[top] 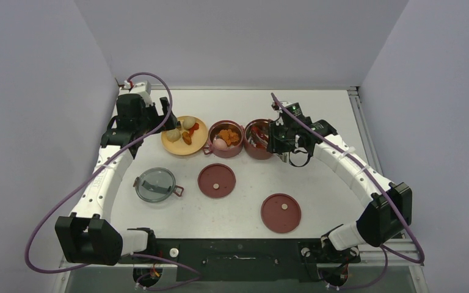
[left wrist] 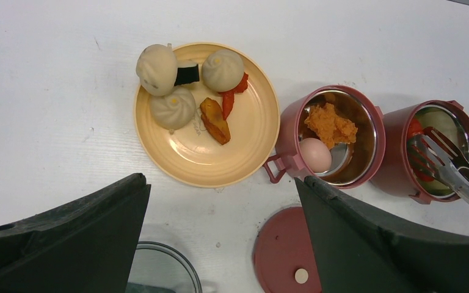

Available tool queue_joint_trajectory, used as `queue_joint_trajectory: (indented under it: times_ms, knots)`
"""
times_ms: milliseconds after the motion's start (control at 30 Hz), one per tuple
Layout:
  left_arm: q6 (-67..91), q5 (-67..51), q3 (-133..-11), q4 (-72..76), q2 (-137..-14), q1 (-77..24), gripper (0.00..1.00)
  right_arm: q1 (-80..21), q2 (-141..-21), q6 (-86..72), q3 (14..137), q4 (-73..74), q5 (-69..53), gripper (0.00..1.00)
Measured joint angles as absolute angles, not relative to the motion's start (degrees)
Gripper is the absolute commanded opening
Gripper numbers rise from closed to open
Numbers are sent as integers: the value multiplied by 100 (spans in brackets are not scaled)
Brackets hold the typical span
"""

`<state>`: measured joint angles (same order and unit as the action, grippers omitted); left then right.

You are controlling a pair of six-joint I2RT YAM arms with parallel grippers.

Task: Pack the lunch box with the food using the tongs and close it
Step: Place the fake food in the packing box.

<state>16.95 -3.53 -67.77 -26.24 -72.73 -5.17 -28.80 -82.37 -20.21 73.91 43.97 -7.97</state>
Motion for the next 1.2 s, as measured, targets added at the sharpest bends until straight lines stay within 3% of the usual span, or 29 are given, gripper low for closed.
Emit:
queue_joint_trajectory:
  times_ms: [333, 1200]
  knots:
    - [1695, -377, -6777, -2622, -7273, -517, 97, -2880, -8235, -2080, 7391, 4368, -792, 45]
    - [1763, -427, -6707, -2543, -7105, -305, 97, -3076, -7749, -2189, 7673, 4394, -388, 37]
